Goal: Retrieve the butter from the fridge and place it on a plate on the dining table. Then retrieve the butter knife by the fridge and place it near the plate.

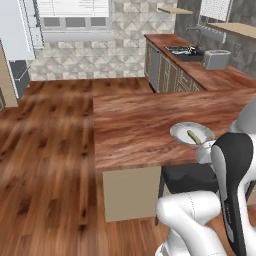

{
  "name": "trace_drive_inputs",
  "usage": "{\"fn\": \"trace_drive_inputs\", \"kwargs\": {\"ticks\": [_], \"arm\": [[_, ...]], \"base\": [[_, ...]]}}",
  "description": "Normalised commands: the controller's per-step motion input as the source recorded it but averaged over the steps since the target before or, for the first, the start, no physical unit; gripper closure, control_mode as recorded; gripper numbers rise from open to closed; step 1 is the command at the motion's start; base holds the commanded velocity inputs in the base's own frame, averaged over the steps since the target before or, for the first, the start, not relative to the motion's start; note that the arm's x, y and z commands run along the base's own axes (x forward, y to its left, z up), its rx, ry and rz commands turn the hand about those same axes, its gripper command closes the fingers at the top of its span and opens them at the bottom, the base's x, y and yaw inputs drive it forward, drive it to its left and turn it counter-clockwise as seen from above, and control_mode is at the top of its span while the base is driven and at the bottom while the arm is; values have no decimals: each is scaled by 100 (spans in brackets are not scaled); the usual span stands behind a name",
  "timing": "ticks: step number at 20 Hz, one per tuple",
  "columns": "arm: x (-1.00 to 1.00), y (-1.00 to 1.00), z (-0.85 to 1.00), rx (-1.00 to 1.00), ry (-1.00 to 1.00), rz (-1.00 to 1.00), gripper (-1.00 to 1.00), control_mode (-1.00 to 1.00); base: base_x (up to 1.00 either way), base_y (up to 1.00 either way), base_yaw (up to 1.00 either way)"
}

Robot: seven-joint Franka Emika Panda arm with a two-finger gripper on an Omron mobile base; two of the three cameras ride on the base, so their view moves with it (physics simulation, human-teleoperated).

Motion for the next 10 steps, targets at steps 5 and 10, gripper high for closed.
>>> {"fn": "trace_drive_inputs", "kwargs": {"ticks": [5, 10], "arm": [[0, 0, 0, 0, 0, 0, -100, 100], [0, 0, 0, 0, 0, 0, -100, 100]], "base": [[-41, 100, 0], [-36, 94, 0]]}}
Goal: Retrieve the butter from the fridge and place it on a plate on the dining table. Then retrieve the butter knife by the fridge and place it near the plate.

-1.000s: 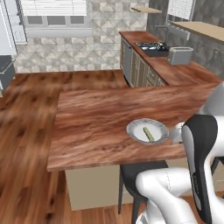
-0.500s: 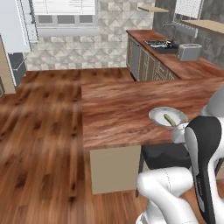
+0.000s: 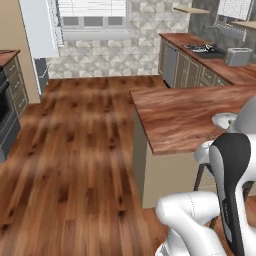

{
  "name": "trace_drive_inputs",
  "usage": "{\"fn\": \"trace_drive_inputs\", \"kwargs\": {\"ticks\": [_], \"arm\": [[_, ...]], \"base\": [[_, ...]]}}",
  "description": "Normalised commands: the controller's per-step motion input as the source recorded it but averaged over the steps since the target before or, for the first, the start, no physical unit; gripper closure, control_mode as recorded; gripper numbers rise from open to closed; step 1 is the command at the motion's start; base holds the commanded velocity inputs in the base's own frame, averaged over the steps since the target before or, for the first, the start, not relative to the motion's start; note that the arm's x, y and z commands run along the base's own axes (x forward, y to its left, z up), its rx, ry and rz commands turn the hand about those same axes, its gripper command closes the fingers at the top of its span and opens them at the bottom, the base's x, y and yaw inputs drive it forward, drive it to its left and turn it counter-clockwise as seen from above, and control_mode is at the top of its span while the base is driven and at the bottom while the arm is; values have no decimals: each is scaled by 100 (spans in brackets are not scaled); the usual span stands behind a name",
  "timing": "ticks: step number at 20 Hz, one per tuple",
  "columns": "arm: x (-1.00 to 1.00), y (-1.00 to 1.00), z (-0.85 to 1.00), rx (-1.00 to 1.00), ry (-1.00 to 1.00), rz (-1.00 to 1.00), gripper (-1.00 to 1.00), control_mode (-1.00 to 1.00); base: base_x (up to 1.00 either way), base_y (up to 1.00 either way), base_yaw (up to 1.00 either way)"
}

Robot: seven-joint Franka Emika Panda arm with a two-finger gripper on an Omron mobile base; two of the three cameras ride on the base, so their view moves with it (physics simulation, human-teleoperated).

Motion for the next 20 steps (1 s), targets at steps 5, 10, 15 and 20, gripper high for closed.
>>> {"fn": "trace_drive_inputs", "kwargs": {"ticks": [5, 10, 15, 20], "arm": [[0, 0, 0, 0, 0, 0, -100, 100], [0, 0, 0, 0, 0, 0, -100, 100], [0, 0, 0, 0, 0, 0, -100, 100], [0, 0, 0, 0, 0, 0, -100, 100]], "base": [[11, 83, -2], [42, 91, -5], [43, 92, -2], [89, 66, -2]]}}
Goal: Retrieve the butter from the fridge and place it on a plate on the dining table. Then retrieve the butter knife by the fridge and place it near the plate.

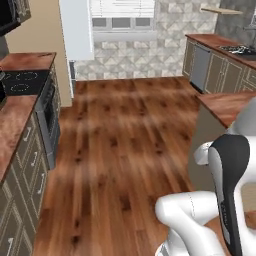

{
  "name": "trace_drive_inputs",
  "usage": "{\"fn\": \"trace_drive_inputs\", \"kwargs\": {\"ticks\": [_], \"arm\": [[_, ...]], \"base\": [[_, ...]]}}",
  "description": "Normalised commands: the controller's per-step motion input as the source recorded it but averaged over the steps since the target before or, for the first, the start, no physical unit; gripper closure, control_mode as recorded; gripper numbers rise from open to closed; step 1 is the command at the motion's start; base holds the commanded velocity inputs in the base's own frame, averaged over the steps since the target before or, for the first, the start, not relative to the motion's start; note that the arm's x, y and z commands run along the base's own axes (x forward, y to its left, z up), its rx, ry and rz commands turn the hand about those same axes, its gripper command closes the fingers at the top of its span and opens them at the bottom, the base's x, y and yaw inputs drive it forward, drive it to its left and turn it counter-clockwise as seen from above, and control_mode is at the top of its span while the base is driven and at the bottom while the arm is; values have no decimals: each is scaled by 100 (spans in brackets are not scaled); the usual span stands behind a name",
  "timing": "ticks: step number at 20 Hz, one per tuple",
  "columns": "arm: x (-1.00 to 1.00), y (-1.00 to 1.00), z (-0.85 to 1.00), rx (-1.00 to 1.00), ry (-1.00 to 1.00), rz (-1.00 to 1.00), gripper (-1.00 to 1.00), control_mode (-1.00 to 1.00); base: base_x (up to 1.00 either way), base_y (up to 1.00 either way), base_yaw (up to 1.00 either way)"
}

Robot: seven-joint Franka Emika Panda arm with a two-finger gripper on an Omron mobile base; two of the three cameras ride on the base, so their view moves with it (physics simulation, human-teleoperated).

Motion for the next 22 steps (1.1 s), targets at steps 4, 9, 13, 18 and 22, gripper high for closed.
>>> {"fn": "trace_drive_inputs", "kwargs": {"ticks": [4, 9, 13, 18, 22], "arm": [[0, 0, 0, 0, 0, 0, -100, 100], [0, 0, 0, 0, 0, 0, -100, 100], [0, 0, 0, 0, 0, 0, -100, 100], [0, 0, 0, 0, 0, 0, -100, 100], [0, 0, 0, 0, 0, 0, -100, 100]], "base": [[100, 13, -3], [100, 17, -1], [100, 61, -17], [100, 63, -14], [100, 56, -9]]}}
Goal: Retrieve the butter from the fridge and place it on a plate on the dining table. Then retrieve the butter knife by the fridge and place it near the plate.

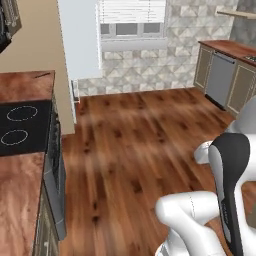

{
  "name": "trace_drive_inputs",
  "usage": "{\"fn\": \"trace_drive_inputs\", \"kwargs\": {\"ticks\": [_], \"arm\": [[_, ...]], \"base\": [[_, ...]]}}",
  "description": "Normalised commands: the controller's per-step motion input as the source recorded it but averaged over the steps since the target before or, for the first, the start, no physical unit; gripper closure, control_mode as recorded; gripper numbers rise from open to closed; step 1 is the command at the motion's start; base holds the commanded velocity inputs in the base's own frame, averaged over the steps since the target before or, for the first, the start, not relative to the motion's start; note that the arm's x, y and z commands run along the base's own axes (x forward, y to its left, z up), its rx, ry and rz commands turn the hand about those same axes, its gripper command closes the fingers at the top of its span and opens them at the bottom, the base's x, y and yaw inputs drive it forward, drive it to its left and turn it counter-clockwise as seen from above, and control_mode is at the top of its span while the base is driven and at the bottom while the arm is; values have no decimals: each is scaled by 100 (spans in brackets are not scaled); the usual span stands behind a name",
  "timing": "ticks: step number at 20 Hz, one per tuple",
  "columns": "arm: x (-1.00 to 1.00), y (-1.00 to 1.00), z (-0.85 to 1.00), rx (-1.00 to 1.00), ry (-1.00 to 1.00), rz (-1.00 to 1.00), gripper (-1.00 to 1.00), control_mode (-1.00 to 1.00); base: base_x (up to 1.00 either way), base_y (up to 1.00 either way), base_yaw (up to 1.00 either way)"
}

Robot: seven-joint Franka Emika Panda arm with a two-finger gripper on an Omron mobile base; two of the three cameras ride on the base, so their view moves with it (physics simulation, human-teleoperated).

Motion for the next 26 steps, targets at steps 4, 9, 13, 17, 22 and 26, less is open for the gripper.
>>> {"fn": "trace_drive_inputs", "kwargs": {"ticks": [4, 9, 13, 17, 22, 26], "arm": [[0, 0, 0, 0, 0, 0, -100, 100], [0, 0, 0, 0, 0, 0, -100, 100], [0, 0, 0, 0, 0, 0, -100, 100], [0, 0, 0, 0, 0, 0, -100, 100], [0, 0, 0, 0, 0, 0, -100, 100], [0, 0, 0, 0, 0, 0, -100, 100]], "base": [[100, 22, -1], [100, 23, 1], [100, 15, 0], [100, 0, 0], [100, 18, 4], [100, 27, 12]]}}
